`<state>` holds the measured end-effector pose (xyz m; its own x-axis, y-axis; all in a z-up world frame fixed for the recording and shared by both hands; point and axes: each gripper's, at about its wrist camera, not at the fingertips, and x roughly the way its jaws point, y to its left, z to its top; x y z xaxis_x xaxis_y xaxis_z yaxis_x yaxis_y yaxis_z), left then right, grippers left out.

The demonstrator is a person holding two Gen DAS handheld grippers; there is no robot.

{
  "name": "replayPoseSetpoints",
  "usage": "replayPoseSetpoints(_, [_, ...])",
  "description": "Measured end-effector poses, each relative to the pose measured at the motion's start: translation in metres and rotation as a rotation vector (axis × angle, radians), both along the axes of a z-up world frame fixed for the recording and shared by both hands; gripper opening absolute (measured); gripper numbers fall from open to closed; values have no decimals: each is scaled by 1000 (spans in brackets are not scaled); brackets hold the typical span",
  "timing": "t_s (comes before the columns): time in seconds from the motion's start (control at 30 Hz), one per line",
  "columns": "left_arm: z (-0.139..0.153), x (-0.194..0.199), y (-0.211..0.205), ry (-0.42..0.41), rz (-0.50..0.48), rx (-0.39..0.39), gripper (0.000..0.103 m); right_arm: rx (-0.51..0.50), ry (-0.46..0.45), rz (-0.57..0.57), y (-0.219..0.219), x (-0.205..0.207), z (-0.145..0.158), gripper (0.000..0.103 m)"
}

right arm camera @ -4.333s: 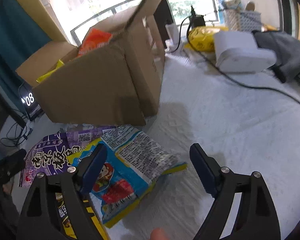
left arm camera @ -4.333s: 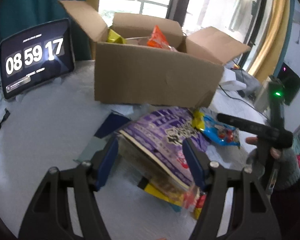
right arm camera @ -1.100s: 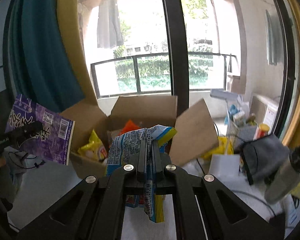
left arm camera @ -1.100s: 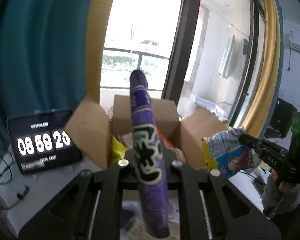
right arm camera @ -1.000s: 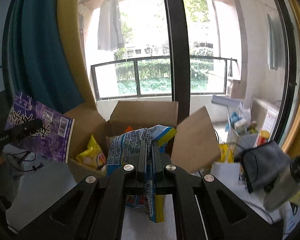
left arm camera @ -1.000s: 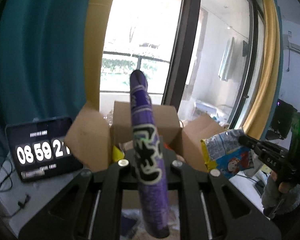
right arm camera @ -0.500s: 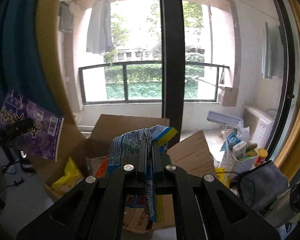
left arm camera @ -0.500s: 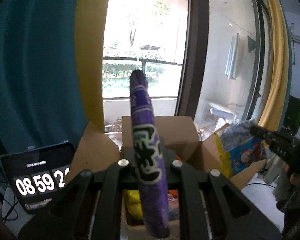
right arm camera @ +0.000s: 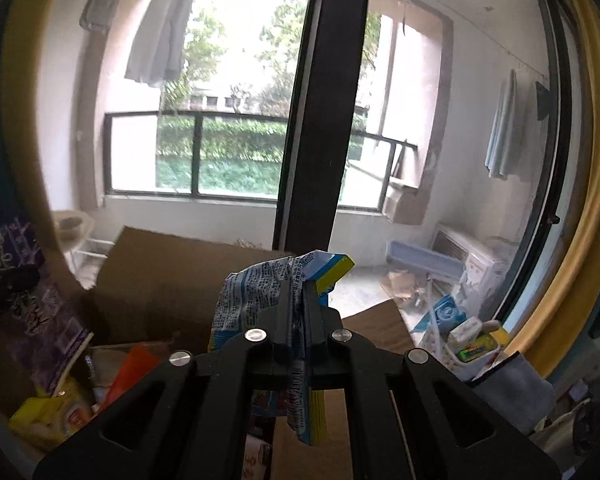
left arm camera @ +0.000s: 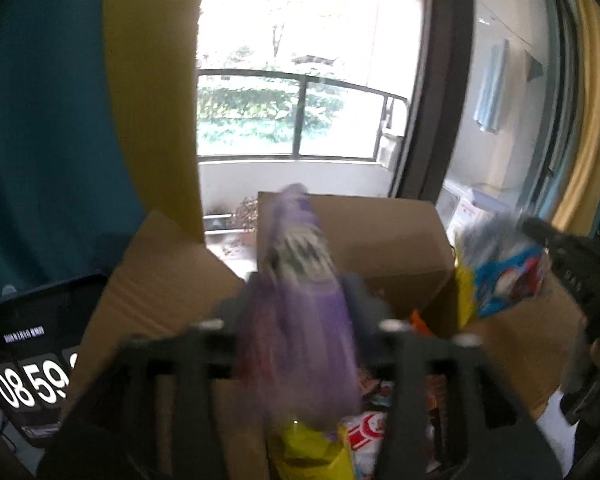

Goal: Organize snacks
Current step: 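Open both tools to drop the two packets into the box, then move both tools back from the box toward the remaining snacks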

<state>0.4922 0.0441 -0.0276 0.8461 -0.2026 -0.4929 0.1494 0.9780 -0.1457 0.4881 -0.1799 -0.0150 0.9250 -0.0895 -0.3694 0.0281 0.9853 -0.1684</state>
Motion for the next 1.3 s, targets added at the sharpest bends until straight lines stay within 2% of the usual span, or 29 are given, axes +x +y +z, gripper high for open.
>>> replayPoseSetpoints(0.03, [0, 0, 3, -3, 7, -14, 66, -5, 10, -5, 3, 6, -4, 5])
replayPoseSetpoints(0.07, [2, 0, 6, -5, 15, -22, 67, -5, 22, 0, 5, 9, -7, 10])
replayPoseSetpoints(0.17, [6, -3, 10, -11, 27, -23, 68, 0, 28, 21, 10, 10, -11, 37])
replayPoseSetpoints(0.47, [24, -42, 11, -56, 30, -36, 68, 33, 53, 64, 10, -13, -8, 37])
replayPoseSetpoints(0.9, [42, -121, 10, -105, 11, -49, 69, 73, 72, 152, 16, -85, 6, 37])
replayPoseSetpoints(1.3, [27, -183, 13, -112, -13, -34, 69, 102, 84, 210, 25, -141, 10, 41])
